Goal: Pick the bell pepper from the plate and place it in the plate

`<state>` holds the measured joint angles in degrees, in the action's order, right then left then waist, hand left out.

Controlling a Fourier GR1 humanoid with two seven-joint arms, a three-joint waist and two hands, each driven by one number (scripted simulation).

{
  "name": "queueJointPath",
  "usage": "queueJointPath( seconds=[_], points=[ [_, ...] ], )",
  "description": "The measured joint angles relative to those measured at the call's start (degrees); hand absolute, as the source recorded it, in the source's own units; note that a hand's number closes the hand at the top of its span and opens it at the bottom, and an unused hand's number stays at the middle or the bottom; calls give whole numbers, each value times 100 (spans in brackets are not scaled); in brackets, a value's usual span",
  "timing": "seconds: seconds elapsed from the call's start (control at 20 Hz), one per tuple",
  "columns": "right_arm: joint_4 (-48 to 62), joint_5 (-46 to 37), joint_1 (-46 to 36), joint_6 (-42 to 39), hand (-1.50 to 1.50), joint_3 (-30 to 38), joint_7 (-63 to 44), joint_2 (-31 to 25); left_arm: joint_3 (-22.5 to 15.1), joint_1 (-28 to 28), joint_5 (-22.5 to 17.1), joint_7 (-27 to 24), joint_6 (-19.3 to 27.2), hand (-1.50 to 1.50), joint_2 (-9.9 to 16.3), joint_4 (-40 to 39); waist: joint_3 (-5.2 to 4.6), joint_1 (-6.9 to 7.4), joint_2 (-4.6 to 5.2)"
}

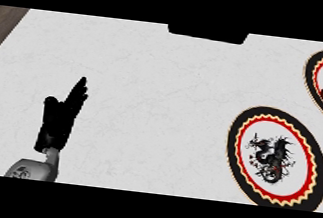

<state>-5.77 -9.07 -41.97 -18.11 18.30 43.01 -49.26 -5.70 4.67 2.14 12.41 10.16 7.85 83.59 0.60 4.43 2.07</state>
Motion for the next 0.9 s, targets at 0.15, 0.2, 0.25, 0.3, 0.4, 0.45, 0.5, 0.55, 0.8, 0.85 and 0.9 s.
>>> queueJointPath(
  seconds=[0.15, 0.2, 0.25, 0.3, 0.4, 0.45, 0.5, 0.55, 0.8, 0.85, 0.9],
  points=[
    [37, 4, 52, -57, -150, 25, 10, -131, 25, 16, -15, -30, -21, 0, 9, -20, 2, -7, 5],
    [41, -2, 109, -18, -150, 26, 67, -112, 26, 35, -18, 5, -29, 0, 17, -2, 2, -13, 3],
    [51, -13, 173, -49, -150, 21, 101, -162, 3, -10, 4, -15, -8, 0, -1, 23, 6, -13, 2],
    [59, -10, 197, -22, -150, 30, 115, -155, 27, -10, -23, -26, -45, 0, 26, 22, 5, -13, 1],
    [73, -6, 213, 14, -150, 48, 104, -192, -2, 5, 16, 3, -8, 0, -5, 18, 9, -11, 5],
    [79, -4, 231, 36, -150, 57, 107, -220, 5, 0, 2, 7, -27, 0, 3, 24, 9, -7, 5],
    [91, 5, 256, 69, -150, 73, 116, -238, 2, 16, 0, 47, -20, 0, -6, 49, 12, -1, 9],
    [107, 6, 284, 77, -150, 80, 112, -259, -24, 14, 20, 39, -6, 0, -28, 59, 14, 0, 11],
    [142, 105, 381, 121, -150, 204, 185, -333, -18, -19, 19, 60, -9, 0, -23, 97, 19, 1, 12],
    [148, 122, 401, 88, -150, 226, 190, -367, -14, -33, 11, 58, -27, 0, -12, 91, 20, -5, 11],
    [149, 135, 411, 77, -150, 243, 191, -407, -8, -22, 10, 60, -28, 0, -12, 80, 21, -6, 17]
  ],
)
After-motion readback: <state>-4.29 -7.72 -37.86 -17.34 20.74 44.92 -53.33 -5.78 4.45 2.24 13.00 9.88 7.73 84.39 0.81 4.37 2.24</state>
